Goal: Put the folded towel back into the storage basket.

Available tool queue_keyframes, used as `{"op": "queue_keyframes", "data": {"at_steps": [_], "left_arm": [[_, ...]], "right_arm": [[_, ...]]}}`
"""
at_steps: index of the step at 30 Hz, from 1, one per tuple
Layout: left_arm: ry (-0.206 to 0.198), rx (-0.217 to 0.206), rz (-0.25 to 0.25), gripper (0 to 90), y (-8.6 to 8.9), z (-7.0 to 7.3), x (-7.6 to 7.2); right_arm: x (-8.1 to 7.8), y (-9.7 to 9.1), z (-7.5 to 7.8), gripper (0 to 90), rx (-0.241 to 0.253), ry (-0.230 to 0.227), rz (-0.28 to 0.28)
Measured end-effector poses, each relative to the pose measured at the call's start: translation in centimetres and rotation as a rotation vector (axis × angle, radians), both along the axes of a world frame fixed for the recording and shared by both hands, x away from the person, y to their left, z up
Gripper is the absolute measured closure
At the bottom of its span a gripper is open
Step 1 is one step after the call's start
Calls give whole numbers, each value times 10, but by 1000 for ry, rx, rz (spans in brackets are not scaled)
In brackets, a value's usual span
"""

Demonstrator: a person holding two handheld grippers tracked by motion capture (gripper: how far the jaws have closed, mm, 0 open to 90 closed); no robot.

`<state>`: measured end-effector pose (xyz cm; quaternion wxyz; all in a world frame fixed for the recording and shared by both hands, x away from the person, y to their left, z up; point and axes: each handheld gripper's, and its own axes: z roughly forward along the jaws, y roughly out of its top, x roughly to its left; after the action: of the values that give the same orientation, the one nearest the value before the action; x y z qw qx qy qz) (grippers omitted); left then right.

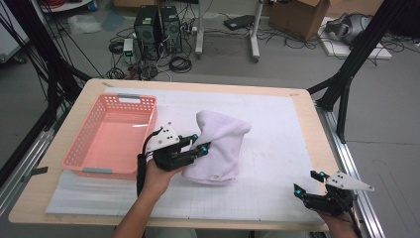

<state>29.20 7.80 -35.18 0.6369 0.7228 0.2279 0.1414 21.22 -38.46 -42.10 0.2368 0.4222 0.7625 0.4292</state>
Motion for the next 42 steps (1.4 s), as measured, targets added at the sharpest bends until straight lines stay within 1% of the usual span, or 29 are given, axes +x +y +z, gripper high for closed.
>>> {"op": "queue_keyframes", "data": {"at_steps": [7, 15, 21, 22, 26, 32, 34, 38, 42], "left_arm": [[-30, -30, 39, 721, 26, 17, -1], [-42, -77, 80, 721, 59, 32, -2], [-59, -75, 104, 720, 78, 41, -2], [-60, -79, 107, 720, 81, 43, -2], [-68, -92, 121, 720, 93, 49, -1], [-64, -102, 142, 720, 116, 55, 3], [-61, -117, 151, 720, 125, 58, 3], [-62, -122, 177, 721, 146, 63, 5], [-62, -128, 200, 721, 163, 67, 6]], "right_arm": [[2, 1, 2, 200, 7, -8, -1], [2, 2, 3, 200, 9, -10, -1], [3, 2, 3, 200, 19, -7, -7], [4, 2, 3, 200, 21, -12, -5], [4, 3, 4, 200, 17, -8, -4], [5, 4, 3, 200, 16, -6, -1], [5, 5, 3, 200, 14, -4, -2], [5, 5, 3, 200, 9, -4, -3], [6, 6, 3, 200, 10, 0, -6]]}}
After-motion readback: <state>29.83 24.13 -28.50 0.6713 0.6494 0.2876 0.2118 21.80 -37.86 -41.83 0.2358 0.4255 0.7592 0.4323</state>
